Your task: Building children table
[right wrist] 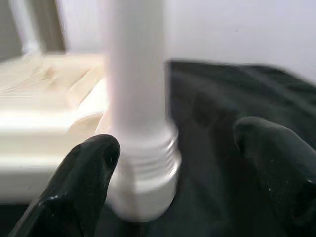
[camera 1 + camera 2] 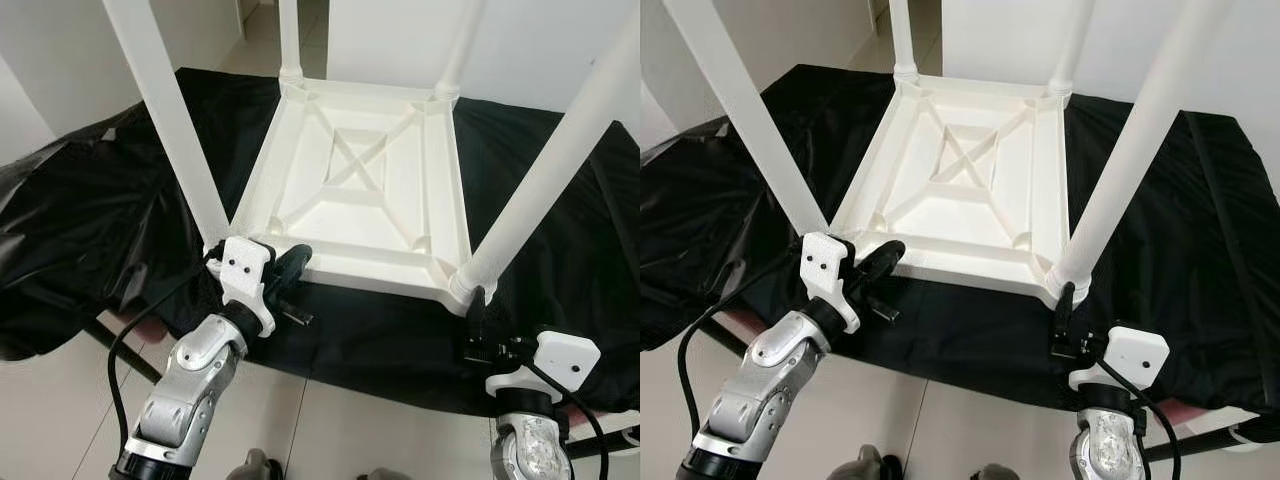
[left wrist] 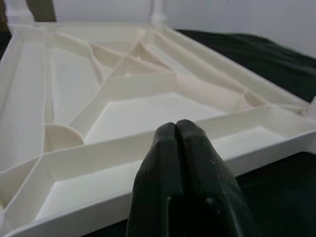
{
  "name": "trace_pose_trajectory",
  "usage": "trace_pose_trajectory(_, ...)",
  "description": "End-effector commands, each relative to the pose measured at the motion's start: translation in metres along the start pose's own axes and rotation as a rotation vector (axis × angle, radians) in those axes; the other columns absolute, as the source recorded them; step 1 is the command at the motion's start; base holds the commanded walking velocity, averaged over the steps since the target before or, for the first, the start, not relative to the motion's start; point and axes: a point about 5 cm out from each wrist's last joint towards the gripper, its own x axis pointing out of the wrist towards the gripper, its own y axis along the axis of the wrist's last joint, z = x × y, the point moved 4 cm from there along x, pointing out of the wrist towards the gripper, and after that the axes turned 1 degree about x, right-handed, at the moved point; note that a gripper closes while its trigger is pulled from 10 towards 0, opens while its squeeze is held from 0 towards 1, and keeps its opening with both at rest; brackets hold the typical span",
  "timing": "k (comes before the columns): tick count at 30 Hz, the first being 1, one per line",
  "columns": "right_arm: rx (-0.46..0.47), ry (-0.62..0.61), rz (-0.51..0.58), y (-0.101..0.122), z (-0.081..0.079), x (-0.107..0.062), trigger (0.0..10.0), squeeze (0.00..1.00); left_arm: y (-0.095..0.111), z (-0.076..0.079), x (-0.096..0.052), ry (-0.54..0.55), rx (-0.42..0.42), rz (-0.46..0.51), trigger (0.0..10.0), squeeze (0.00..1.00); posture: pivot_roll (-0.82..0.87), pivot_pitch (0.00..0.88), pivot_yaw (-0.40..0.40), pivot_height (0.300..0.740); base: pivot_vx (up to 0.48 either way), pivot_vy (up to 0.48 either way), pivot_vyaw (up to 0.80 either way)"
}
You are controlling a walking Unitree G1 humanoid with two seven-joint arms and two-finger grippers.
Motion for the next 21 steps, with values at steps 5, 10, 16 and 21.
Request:
trace_pose_trajectory(5,0.008,0.026,-0.022,-0.002,0.001,-0.006,10.0,0.0,-0.011,-0.013,0.008,0.04,0.027,-0.06,10.0,0.0,0.01,0.197,0.049,0.74,0.0,0.0,0.0)
trace_pose_trajectory(10,0.029,0.032,0.02,0.009,-0.003,0.004,10.0,0.0,-0.011,-0.019,0.017,0.056,0.026,-0.066,10.0,0.0,0.02,0.196,0.045,0.74,0.0,0.0,0.0)
trace_pose_trajectory(16,0.067,0.063,0.136,0.038,-0.011,0.031,10.0,0.0,-0.015,-0.026,0.035,0.076,0.018,-0.075,10.0,0.0,0.02,0.195,0.036,0.74,0.0,0.0,0.0)
trace_pose_trajectory(21,0.085,0.07,0.194,0.055,-0.012,0.045,10.0,0.0,-0.025,-0.031,0.041,0.104,0.032,-0.119,10.0,0.0,0.02,0.188,0.029,0.74,0.0,0.0,0.0)
